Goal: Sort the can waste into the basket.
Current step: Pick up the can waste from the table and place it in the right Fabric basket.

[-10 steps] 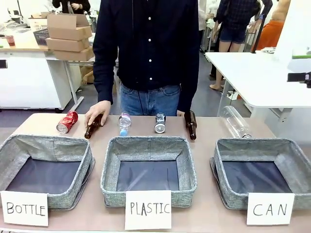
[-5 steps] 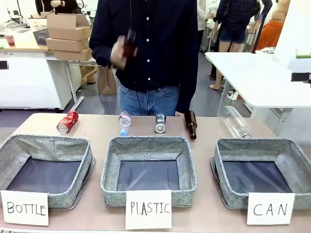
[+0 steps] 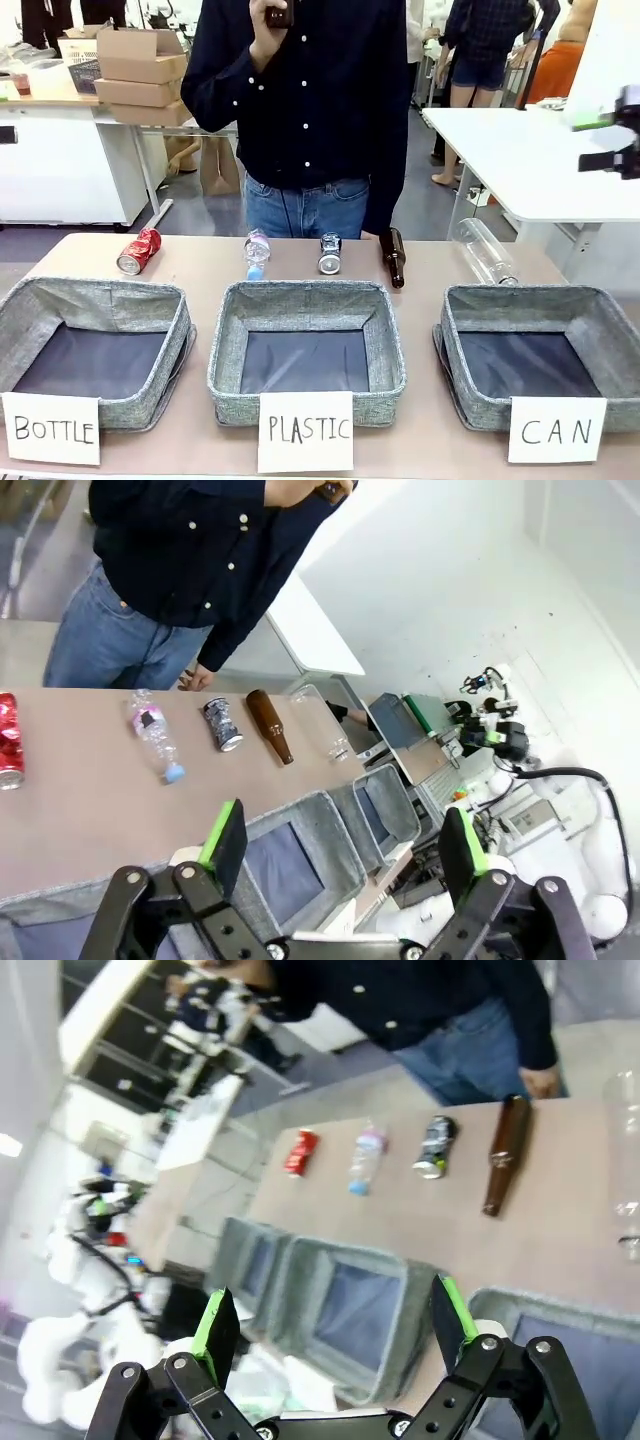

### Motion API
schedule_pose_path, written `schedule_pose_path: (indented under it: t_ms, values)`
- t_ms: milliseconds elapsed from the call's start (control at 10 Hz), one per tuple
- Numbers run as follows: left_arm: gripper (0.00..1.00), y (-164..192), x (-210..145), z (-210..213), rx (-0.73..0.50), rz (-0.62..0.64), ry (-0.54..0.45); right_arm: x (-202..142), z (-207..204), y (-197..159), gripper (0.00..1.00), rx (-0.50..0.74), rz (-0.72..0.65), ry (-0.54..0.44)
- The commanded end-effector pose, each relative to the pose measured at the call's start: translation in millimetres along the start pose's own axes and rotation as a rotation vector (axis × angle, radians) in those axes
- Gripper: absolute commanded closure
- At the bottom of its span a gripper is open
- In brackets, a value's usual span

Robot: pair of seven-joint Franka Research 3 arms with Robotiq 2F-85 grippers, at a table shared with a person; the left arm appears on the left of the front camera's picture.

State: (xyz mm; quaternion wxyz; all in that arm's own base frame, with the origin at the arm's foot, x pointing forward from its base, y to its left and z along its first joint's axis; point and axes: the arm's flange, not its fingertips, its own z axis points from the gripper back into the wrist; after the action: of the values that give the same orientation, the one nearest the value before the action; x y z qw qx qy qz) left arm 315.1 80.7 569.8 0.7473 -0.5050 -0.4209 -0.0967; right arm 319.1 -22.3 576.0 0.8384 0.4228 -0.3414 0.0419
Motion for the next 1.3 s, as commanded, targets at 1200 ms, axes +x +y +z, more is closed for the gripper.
schedule_pose_path:
  t_ms: [1200]
  values:
    - [0.0, 0, 2, -2, -0.004, -0.02, -0.006, 31, -423, 23, 0.0, -0.523, 0.008, 0.501]
